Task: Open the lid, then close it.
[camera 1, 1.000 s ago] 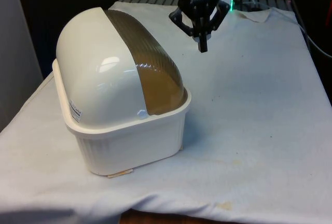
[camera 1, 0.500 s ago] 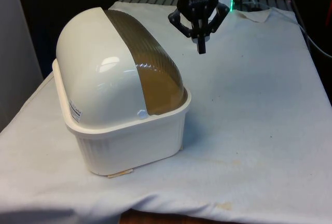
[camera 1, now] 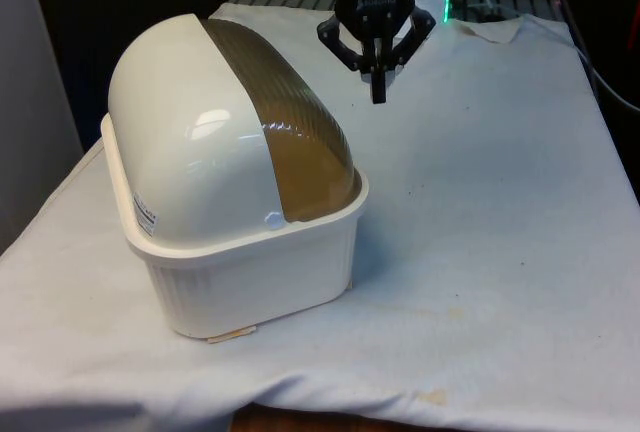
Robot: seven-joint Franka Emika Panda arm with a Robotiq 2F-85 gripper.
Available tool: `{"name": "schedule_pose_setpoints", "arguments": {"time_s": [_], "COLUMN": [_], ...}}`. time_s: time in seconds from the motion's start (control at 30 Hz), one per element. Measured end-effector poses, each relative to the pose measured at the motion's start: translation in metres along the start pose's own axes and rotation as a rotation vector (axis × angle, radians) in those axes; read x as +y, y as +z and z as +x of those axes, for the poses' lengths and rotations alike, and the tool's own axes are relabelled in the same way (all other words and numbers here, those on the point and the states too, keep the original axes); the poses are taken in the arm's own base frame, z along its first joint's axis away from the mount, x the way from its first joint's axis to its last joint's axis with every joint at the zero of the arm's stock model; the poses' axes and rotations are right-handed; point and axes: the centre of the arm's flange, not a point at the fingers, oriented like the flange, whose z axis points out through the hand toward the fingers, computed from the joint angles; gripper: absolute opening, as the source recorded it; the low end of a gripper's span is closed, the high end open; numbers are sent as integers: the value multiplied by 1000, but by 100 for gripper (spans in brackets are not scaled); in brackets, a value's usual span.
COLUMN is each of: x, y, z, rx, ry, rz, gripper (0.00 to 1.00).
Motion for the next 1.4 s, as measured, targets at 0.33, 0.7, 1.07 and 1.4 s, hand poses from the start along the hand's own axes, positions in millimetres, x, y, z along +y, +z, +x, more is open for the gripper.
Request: {"name": "schedule_pose_setpoints", "arguments": {"time_s": [0.33,0.7,1.07,1.4], "x": [2,1,-4,-8], "y": [2,5,1,-12], "z": [-1,-7,-16,-25], "rx": [-20,-44,-47,-45], "ry": [20,73,134,182], "rz": [-44,-54,-50,-46], "gripper": [0,0,0,0]}}
